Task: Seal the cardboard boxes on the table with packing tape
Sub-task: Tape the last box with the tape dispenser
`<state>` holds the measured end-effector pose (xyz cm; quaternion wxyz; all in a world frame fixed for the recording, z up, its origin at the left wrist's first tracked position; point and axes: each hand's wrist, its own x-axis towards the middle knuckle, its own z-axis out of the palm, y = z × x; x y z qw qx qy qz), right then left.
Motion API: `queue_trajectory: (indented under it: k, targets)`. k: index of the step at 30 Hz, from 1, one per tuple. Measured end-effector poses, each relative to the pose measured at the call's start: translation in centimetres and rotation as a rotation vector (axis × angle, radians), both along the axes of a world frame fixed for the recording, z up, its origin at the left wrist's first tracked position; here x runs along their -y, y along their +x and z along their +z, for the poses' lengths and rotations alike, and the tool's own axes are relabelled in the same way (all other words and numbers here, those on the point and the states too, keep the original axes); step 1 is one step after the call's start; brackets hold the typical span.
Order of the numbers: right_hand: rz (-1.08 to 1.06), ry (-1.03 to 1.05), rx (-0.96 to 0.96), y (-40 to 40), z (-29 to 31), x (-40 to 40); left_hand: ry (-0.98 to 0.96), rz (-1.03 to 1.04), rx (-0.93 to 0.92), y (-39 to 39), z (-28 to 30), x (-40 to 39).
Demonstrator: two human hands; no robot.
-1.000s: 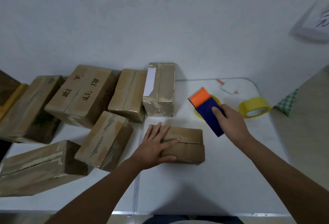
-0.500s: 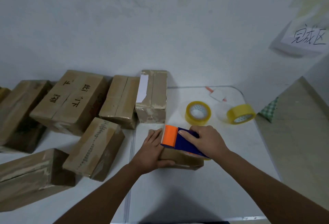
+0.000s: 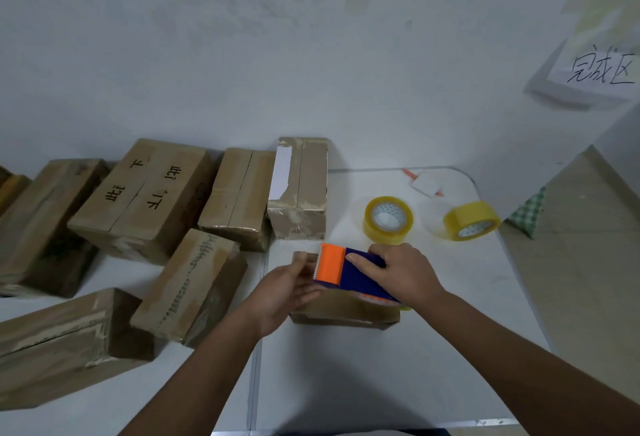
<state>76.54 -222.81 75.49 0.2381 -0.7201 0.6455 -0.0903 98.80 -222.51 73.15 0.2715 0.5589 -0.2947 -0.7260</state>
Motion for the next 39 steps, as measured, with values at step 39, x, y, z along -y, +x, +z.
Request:
queue_trajectory:
  k: [39]
  targets:
    - [-0.007, -0.083, 0.199, -2.3, -0.5, -1.8, -0.153, -0.047, 0.168, -3.0, 3.2, -0.6]
